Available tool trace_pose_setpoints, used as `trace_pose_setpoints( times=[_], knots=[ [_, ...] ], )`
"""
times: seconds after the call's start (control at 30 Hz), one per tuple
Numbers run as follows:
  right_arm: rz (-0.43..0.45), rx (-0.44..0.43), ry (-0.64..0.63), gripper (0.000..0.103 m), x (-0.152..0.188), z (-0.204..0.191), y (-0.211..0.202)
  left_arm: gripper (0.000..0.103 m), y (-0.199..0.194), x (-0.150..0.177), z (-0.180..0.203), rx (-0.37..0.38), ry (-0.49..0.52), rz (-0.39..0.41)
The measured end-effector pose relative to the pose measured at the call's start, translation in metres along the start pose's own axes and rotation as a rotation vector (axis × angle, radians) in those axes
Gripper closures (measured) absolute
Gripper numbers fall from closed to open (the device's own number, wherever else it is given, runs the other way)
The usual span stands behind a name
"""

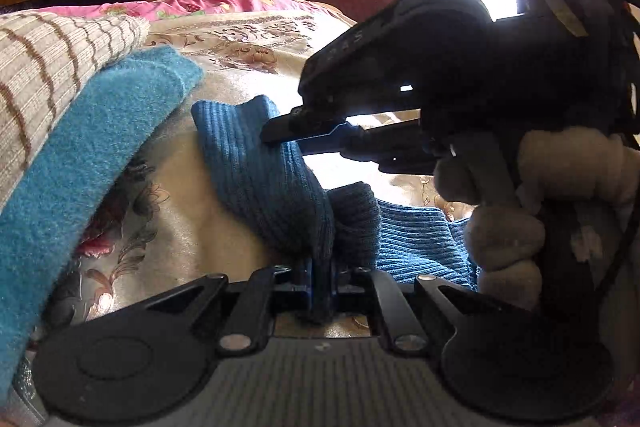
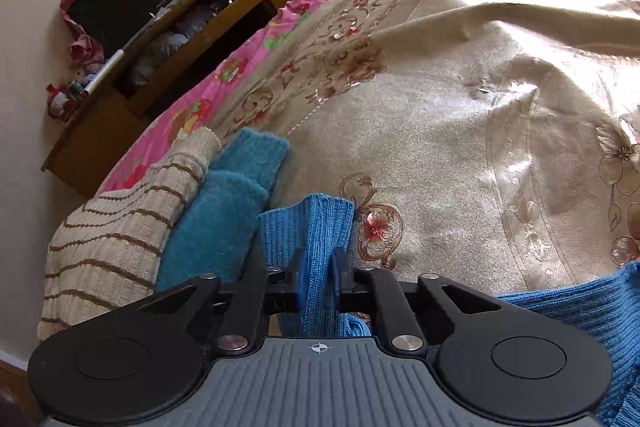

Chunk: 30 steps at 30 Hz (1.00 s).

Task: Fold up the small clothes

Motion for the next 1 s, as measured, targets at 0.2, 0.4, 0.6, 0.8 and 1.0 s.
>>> trace_pose_setpoints(
  times=[0.2,0.4,0.6,0.8,1.0],
  knots=[
    [0.094,0.009,0.04,0.094,-0.005,0.014,-0.041,0.09,-0.002,0.002,0.01,-0.009,0.031,0.007],
    [0.213,-0.026,0.153,0.095,-0.001,0.036,-0.099,0.09,-0.012,-0.003,0.032,0.021,0.087,0.037],
    [0.351,-0.041,0.229,0.095,0.011,0.065,-0.179,0.065,-0.021,-0.001,0.078,0.07,0.205,0.057],
    [0.495,-0.028,0.291,0.095,0.021,0.103,-0.263,0.049,-0.014,0.006,0.125,0.087,0.292,0.048],
    [0.571,0.033,0.364,0.095,0.052,0.151,-0.315,0.045,0.004,0.019,0.174,0.015,0.475,0.06]
  ],
)
Point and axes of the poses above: each gripper's, at about its wrist camera, not at the fingertips, and y roughly the way its jaws point, z to its right, x to its underside, the point moved 3 cm from there along y, roughly the way its jaws point, and after that the axes turned 1 degree about x, right-handed, at the moved point
